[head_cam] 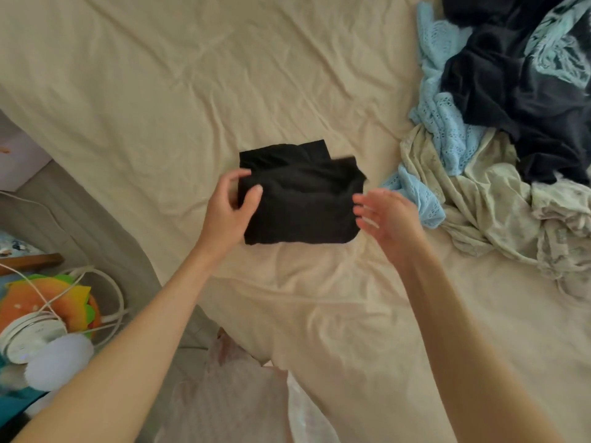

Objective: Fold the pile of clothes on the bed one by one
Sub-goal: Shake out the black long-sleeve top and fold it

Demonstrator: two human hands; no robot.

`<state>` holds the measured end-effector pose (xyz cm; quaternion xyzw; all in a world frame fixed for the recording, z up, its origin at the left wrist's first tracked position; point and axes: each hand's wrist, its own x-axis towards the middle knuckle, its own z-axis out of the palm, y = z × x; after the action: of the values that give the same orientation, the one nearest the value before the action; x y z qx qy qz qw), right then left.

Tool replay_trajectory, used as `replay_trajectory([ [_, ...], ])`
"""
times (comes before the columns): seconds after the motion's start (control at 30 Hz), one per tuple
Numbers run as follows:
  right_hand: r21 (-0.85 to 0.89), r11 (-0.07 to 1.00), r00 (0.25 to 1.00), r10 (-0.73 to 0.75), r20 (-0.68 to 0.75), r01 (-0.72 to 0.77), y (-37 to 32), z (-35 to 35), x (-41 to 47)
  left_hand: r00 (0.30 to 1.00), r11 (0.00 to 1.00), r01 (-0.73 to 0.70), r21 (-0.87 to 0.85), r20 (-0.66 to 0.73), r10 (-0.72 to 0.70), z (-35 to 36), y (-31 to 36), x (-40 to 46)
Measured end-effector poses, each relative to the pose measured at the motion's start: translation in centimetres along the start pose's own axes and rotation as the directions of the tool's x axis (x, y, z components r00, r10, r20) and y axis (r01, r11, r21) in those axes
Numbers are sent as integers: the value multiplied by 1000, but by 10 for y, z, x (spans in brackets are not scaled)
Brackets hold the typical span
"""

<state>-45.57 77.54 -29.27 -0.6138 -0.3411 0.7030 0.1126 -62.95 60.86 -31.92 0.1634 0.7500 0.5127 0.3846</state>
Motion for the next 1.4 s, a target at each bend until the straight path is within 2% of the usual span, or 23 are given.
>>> replay_trajectory([
  [0.07, -58, 992, 993, -116, -10, 115, -16, 21, 19, 998, 999, -2, 44, -61, 5, 3, 8, 33],
  [0.13, -284, 922, 960, -281, -21, 263, -17, 42, 33, 995, 981, 82, 178, -65, -71, 8, 8, 60],
  [0.17, -444, 828, 928, -371, 23, 342, -14, 50, 38, 991, 961, 127, 245, -61, -116, 11, 5, 69],
  [0.23, -717, 504, 843, -491, 222, 482, 1, 60, 45, 992, 921, 120, 370, -82, -96, 15, 0, 74],
  [0.3, -828, 195, 783, -494, 379, 525, 19, 64, 50, 986, 792, -25, 610, -117, 121, 17, -6, 64],
  [0.37, -861, 23, 740, -523, 423, 508, 34, 64, 55, 930, 563, -222, 796, -1, 368, 24, -15, 54],
  [0.4, -859, -7, 715, -551, 431, 513, 41, 64, 56, 899, 468, -314, 826, 101, 425, 29, -22, 51],
  [0.43, -851, -23, 692, -571, 442, 525, 48, 64, 58, 883, 390, -381, 838, 204, 423, 33, -30, 49],
  [0.5, -843, -65, 692, -539, 481, 535, 60, 64, 67, 903, 308, -392, 867, 299, 308, 38, -47, 50],
  [0.57, -858, -92, 741, -464, 485, 505, 68, 62, 82, 934, 281, -338, 898, 283, 219, 39, -65, 57],
  [0.63, -875, -118, 765, -441, 469, 469, 75, 58, 98, 941, 256, -314, 914, 265, 210, 41, -77, 65],
  [0.8, -870, -168, 728, -487, 482, 463, 90, 59, 119, 934, 232, -309, 922, 247, 259, 52, -98, 76],
  [0.9, -878, -188, 746, -468, 474, 441, 90, 59, 124, 946, 198, -292, 936, 251, 206, 54, -98, 77],
  [1.0, -878, -191, 779, -407, 478, 439, 82, 61, 117, 956, 237, -287, 928, 264, 126, 51, -87, 77],
  [1.07, -861, -117, 787, -362, 501, 494, 69, 60, 108, 947, 340, -321, 884, 295, 126, 45, -74, 75],
  [1.13, -824, 107, 788, -382, 483, 557, 54, 56, 97, 942, 575, -334, 747, 260, 211, 36, -55, 68],
  [1.2, -763, 392, 819, -489, 300, 514, 37, 46, 88, 965, 785, -228, 576, 30, 259, 25, -40, 60],
  [1.23, -732, 519, 849, -505, 154, 442, 28, 40, 87, 975, 874, -104, 475, -124, 183, 20, -35, 57],
  [1.27, -717, 604, 877, -480, 21, 348, 20, 34, 88, 969, 942, 75, 328, -245, 8, 14, -30, 57],
  [1.3, -729, 641, 904, -421, -73, 240, 13, 30, 90, 931, 952, 272, 141, -289, -223, 9, -26, 57],
  [1.33, -736, 662, 936, -331, -116, 143, 6, 24, 96, 872, 905, 423, -40, -251, -419, 4, -26, 59],
  [1.37, -708, 704, 971, -202, -125, 55, 2, 20, 103, 825, 843, 517, -146, -177, -537, -1, -27, 62],
  [1.4, -642, 766, 994, -37, -98, -35, -3, 17, 109, 803, 807, 565, -173, -113, -586, -5, -29, 64],
])
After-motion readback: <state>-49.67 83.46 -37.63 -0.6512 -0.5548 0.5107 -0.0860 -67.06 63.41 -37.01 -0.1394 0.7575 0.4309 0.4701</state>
